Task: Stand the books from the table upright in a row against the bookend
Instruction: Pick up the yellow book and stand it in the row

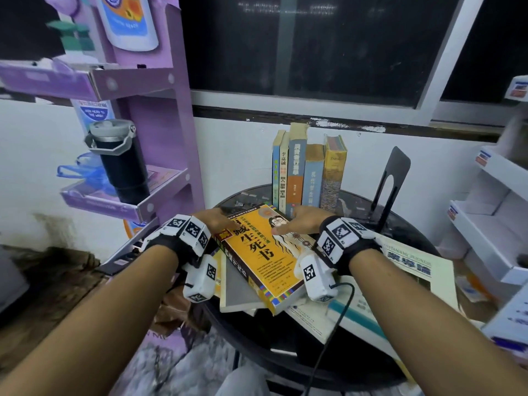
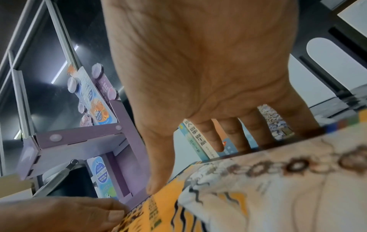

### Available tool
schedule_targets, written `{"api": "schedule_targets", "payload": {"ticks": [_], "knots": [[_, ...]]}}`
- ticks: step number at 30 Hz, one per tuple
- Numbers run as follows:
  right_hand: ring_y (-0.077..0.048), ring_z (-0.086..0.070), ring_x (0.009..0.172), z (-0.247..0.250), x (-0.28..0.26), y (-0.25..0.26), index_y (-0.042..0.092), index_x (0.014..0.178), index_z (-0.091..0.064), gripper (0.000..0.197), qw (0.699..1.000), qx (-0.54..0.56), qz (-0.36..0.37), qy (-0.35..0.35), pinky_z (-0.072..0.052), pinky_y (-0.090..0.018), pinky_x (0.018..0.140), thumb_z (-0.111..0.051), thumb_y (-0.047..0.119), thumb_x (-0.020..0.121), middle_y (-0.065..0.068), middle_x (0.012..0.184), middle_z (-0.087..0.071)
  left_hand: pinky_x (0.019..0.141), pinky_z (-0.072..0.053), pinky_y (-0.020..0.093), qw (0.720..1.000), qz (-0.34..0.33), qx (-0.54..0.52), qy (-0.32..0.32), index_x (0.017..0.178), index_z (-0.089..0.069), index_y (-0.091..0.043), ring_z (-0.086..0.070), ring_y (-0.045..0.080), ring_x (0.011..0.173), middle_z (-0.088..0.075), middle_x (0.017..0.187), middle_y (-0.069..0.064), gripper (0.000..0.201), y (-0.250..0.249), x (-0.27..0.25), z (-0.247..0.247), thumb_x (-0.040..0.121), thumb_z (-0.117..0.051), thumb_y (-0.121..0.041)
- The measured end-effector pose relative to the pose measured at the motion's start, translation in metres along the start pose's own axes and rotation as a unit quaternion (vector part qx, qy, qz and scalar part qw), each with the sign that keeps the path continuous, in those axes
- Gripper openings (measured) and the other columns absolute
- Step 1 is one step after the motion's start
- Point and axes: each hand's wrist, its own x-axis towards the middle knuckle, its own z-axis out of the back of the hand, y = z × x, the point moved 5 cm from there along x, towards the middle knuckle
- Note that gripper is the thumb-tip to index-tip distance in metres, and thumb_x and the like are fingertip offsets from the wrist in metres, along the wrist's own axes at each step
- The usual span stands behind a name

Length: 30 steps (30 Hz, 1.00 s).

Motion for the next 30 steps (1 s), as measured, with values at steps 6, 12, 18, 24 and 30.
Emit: {"api": "schedule_targets", "payload": {"ticks": [6,12,18,24,30], "knots": [[-0.022,-0.054,0.072,-0.009,0.014,-0.003,0.011,0.093,-0.060,0.054,1.000,0.008,0.003,-0.008,-0.036,-0.028,0.061,-0.071,0.061,0.075,-0.009,0.085,-0.059,0.055,-0.043,0.023,0.999,0.024,0.030,0.001,0.115,-0.062,0.003,-0.054,0.018,0.066,-0.061,0.088,0.009,0.050,-0.003,-0.005,-0.001,0.090,-0.061,-0.041],[-0.021,-0.055,0.071,-0.010,0.022,-0.007,0.004,0.098,-0.065,0.058,1.000,-0.007,0.000,-0.005,-0.040,-0.027,0.062,-0.075,0.056,0.074,-0.010,0.089,-0.064,0.080,-0.051,0.031,0.999,0.021,-0.016,-0.025,0.111,-0.065,-0.002,-0.062,0.030,0.096,-0.064,0.106,0.015,0.048,-0.005,-0.003,0.006,0.083,-0.070,-0.041],[-0.022,-0.052,0.091,-0.006,0.021,-0.011,0.018,0.088,-0.050,0.049,1.000,-0.001,-0.021,-0.004,-0.043,-0.028,0.069,-0.075,0.058,0.073,-0.004,0.103,-0.053,0.066,-0.059,0.038,0.993,0.021,-0.108,-0.038,0.088,-0.058,-0.004,-0.063,0.025,0.068,-0.065,0.084,0.013,0.033,-0.007,-0.001,0.012,0.077,-0.079,-0.026],[-0.028,-0.061,0.109,0.011,0.015,-0.011,0.002,0.121,-0.056,0.083,0.999,0.048,-0.012,0.000,-0.049,-0.036,0.093,-0.080,0.059,0.065,-0.008,0.122,-0.063,0.074,-0.058,0.037,0.984,-0.005,-0.161,-0.080,0.110,-0.051,-0.008,-0.065,0.025,0.081,-0.065,0.100,0.013,0.049,-0.024,-0.010,0.032,0.074,-0.081,-0.020],[-0.029,-0.066,0.102,0.036,0.007,-0.002,0.003,0.115,-0.062,0.109,0.994,0.098,0.034,-0.040,-0.052,-0.047,0.095,-0.080,0.074,0.034,-0.015,0.111,-0.070,0.083,-0.057,0.045,0.964,-0.052,-0.207,-0.160,0.108,-0.053,-0.012,-0.068,0.027,0.090,-0.066,0.102,0.009,0.059,-0.044,-0.025,0.067,0.062,-0.089,-0.020]]}}
